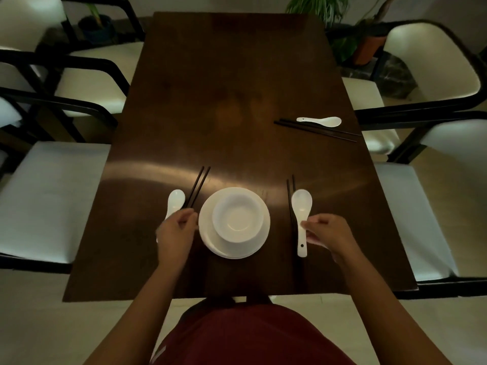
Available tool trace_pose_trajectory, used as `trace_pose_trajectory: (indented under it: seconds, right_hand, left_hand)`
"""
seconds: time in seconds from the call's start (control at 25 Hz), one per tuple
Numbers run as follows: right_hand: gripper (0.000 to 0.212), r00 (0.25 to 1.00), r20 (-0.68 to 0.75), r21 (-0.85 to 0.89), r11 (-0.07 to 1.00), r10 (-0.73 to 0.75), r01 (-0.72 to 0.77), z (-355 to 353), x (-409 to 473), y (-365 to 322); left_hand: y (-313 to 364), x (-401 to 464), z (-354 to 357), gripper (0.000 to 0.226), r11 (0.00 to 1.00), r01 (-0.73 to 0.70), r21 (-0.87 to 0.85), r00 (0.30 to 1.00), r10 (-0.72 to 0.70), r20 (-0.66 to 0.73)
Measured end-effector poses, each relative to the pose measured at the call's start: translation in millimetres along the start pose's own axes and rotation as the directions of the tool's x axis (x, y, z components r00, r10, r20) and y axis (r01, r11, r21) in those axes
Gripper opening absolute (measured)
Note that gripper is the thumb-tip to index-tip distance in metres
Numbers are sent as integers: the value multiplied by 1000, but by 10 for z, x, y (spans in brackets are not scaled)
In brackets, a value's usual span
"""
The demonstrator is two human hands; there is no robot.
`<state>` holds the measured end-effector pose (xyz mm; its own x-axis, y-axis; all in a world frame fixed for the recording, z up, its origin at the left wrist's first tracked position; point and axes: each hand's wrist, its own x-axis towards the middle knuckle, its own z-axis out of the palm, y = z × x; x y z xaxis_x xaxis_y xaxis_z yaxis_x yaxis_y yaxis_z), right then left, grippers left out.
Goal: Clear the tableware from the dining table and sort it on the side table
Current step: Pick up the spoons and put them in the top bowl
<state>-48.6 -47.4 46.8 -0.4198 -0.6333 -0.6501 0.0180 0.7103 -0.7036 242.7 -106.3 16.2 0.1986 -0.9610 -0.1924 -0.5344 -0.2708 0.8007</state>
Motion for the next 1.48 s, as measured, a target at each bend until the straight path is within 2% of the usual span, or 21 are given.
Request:
trace_pose_trajectory:
  seconds: [0.08, 0.12, 0.24, 0.4, 0.76, 0.84, 0.88, 0.96, 1.04, 1.12, 1.24, 1.4, 1.48]
  right_hand:
    - [3, 997, 75, -21, 999, -37, 39, 213, -93, -243]
    - [3, 993, 106, -34, 998, -56, 60, 331, -141, -338]
    - [6, 980, 167, -24, 993, -107, 113, 648, -251, -511]
    - [4, 972, 207, -17, 993, -112, 118, 875, -330, -567]
    - [4, 972, 211, -17, 994, -101, 107, 1083, -465, -568]
    - [5, 971, 211, -2, 994, -109, 112, 1128, -502, -581]
    - [5, 970, 213, 19, 993, -117, 116, 1154, -520, -589]
    - [4, 965, 220, 72, 989, -139, 126, 1218, -563, -621]
    - [5, 958, 228, 136, 980, -173, 145, 1300, -615, -672]
    - [6, 946, 241, 198, 965, -218, 172, 1379, -667, -727]
    - [5, 942, 207, 226, 950, -264, 216, 1448, -711, -777]
    - [6, 953, 134, 204, 948, -273, 243, 1437, -717, -766]
    - [6, 954, 101, 140, 954, -281, 266, 1422, -712, -743]
  left_hand:
    - [-131, 128, -242, 26, 987, -24, 162, 989, 47, -139]
    - [-218, 211, -349, 29, 969, 2, 246, 987, 37, -154]
    - [-431, 396, -511, 36, 913, 110, 392, 994, -94, -59]
    - [-522, 452, -447, 30, 913, 117, 390, 985, -158, 75]
    - [-624, 529, -408, 12, 930, 136, 341, 979, -179, 99]
    - [-565, 528, -470, 13, 952, 201, 230, 973, -222, 69]
    - [-505, 514, -517, 14, 962, 263, 77, 961, -268, 65]
    - [-288, 427, -591, 15, 877, 366, -312, 930, -334, 153]
    - [0, 270, -601, 12, 787, 380, -486, 922, -279, 269]
    - [266, 95, -544, 10, 769, 356, -531, 916, -173, 363]
    - [515, -83, -459, 4, 800, 330, -501, 899, -105, 424]
    - [613, -155, -440, 3, 805, 325, -496, 855, -27, 517]
    - [643, -189, -428, 3, 803, 313, -506, 830, 27, 557]
